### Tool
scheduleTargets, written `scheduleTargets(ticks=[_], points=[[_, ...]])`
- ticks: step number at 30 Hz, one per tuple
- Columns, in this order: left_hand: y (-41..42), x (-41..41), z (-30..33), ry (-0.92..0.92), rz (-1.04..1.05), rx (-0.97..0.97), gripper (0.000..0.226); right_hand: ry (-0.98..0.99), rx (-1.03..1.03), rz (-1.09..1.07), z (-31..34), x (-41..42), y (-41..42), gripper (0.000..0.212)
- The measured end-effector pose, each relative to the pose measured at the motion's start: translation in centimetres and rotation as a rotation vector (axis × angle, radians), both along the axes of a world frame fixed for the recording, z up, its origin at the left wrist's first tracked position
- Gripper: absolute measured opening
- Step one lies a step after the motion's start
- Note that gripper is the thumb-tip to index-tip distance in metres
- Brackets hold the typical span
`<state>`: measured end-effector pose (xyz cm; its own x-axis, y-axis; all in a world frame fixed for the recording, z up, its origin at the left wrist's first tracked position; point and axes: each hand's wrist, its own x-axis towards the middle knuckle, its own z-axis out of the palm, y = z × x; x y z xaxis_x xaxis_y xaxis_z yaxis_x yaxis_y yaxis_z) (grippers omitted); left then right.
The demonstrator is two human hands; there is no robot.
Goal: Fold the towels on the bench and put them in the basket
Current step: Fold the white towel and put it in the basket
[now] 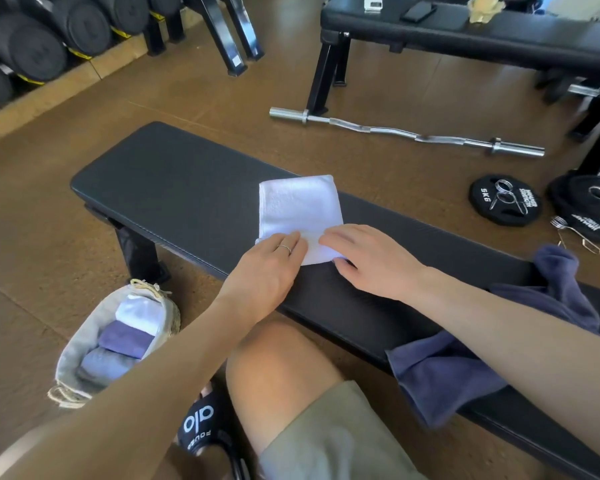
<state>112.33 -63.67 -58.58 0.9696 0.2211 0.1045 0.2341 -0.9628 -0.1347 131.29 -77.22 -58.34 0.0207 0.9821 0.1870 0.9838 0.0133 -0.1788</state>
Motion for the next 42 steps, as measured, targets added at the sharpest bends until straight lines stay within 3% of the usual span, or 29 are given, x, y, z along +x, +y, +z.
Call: scheduleTargets(ticks=[12,17,21,25,28,34,42], points=[[0.0,-1.2,0.9,-0.082,-0.060,-0.032,0.041,0.423,-0.165,-0.152,2.3,0.6,-0.6,0.025],[1.9,-1.4,1.6,-0.074,-0.031,-0.287,0.044,0.535,-0.228,-0.184,2.6,1.0,-0.4,0.044],[3.5,-1.5,1.3,-0.106,-0.020,-0.461,0.045,0.635,-0.184,-0.238,2.2,0.9,0.2,0.037],[4.6,-1.3,1.7,-0.220,0.150,-0.702,0.034,0.706,-0.146,-0.286,2.0,1.6,1.2,0.019],[5.2,-0.9,1.6,-0.335,0.285,-0.824,0.021,0.744,-0.163,-0.335,2.2,2.0,2.3,0.017],[5.4,0.3,0.9,-0.399,0.483,-0.886,0.013,0.704,-0.165,-0.471,1.5,1.4,4.7,0.052],[5.6,1.1,0.5,-0.349,0.639,-0.916,0.019,0.657,-0.150,-0.616,1.0,0.2,6.0,0.038]])
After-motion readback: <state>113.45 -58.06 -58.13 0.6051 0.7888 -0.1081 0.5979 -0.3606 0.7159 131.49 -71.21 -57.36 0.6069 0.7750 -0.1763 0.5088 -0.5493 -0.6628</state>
